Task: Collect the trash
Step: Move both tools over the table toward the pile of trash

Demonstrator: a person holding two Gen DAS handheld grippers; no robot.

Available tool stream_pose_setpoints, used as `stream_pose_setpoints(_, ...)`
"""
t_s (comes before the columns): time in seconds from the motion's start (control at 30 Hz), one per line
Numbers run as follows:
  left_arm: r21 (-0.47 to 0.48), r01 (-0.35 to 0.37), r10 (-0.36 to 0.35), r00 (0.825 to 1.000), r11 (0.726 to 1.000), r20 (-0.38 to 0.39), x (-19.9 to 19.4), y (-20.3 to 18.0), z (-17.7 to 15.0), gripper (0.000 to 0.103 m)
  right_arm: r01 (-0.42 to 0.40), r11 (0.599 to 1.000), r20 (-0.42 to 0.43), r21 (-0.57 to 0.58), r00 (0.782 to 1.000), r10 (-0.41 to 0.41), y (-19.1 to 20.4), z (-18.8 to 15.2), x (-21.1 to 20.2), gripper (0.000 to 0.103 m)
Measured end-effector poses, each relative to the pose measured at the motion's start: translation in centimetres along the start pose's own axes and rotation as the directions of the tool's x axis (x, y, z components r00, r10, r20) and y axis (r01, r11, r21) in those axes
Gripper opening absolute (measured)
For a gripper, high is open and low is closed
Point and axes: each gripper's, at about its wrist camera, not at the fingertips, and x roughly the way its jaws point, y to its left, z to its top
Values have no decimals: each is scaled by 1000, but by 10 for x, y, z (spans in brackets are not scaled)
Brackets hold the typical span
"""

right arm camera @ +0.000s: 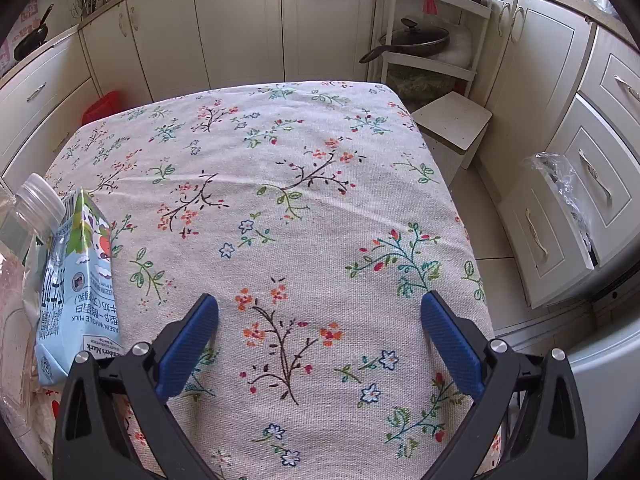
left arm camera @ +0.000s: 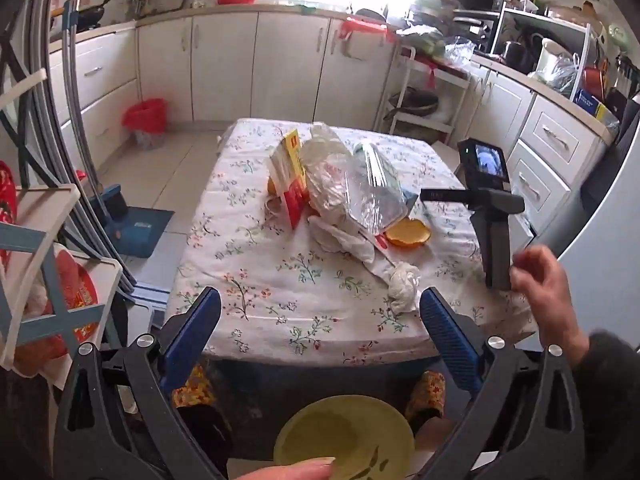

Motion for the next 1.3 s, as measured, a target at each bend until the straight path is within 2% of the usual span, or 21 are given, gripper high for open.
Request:
stream_pose_setpoints(0.37, 42, -42, 43, 999, 998, -23, 19, -5, -4, 96, 9, 1000, -1, 24, 1000, -9, 1, -2, -2, 97)
stream_pose_setpoints(0.47, 47, -65, 66, 997, 997, -34, 14, -5, -6, 96, -17, 1000, -43, 17, 999, 17, -2, -6, -12, 96)
stream_pose_setpoints(0.57, 38, -58, 59, 998, 998, -26, 7, -6, -6, 96, 31, 999, 35, -9, 999, -30, 3, -25, -54, 96)
stream_pose_setpoints(0.67, 39, -55, 55, 998, 998, -14, -7, -10, -12, 96, -14, 1000, 114, 0, 993, 14, 10, -47, -112, 96)
stream_pose_setpoints(0.73, 24, -27, 27, 1000, 999, 8, -19, -13, -15, 96, -25, 1000, 192, -8, 981, 26, 15, -66, -159, 96)
stream_pose_setpoints(0.83, 3, -7, 7, 1000, 1000, -5, -40, -18, -27, 96, -33, 999, 267, -1, 963, 32, 24, -98, -219, 96)
stream_pose_setpoints(0.9, -16, 2, -1, 1000, 1000, 17, -56, -18, -36, 96, -73, 997, 271, 2, 960, 70, 30, -117, -246, 96)
stream_pose_setpoints(0.97, -20, -11, 11, 1000, 1000, 3, -73, -21, -42, 96, -110, 994, 272, 2, 957, 105, 35, -137, -270, 96)
stream_pose_setpoints(1.07, -18, -30, 31, 999, 999, 31, -96, -27, -53, 96, -151, 989, 262, 7, 954, 144, 41, -164, -294, 96)
stream_pose_setpoints(1.3, -45, -49, 51, 998, 998, 47, -135, -35, -69, 96, -137, 990, 276, -16, 951, 136, 59, -210, -342, 96)
